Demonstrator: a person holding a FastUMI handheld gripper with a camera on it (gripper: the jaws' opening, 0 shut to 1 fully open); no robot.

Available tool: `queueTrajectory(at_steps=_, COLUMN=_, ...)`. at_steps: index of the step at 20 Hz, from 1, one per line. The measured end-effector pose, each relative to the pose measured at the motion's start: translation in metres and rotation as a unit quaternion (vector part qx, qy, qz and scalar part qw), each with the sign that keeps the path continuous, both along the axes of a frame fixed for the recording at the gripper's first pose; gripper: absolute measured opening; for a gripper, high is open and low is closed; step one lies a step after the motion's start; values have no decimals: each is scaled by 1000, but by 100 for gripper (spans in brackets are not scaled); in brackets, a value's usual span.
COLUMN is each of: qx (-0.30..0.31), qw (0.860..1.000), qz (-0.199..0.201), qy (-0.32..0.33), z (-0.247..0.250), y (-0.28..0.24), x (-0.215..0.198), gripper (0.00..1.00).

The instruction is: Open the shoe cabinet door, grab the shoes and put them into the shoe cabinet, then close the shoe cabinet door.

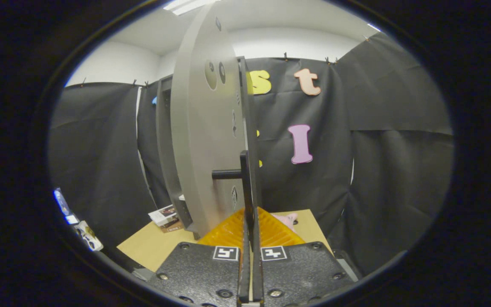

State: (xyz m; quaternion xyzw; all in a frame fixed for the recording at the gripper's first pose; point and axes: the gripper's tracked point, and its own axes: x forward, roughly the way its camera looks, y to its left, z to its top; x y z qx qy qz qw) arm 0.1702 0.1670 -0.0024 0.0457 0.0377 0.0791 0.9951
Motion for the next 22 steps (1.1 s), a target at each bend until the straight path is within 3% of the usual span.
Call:
queueTrajectory(at_steps=4, qx=0, qw=1000, qz=-11, qy=-8, z=0, y=-5, x=-8, gripper=24)
queueTrajectory(at_steps=7, qx=-11, qw=999, qz=-45, qy=-25, z=4, y=-15, x=-7, gripper=47)
queueTrajectory(at_steps=10, qx=-6, qw=998, qz=-63, qy=-22, z=1, y=-12, x=-15, gripper=79)
queueTrajectory(at_steps=14, qx=-15, qw=998, qz=-65, qy=-1, z=-16, y=2, x=-26, gripper=86)
queueTrajectory(at_steps=22, qx=-49, qw=996, qz=-5, qy=75, z=-66, y=40, x=-47, gripper=90)
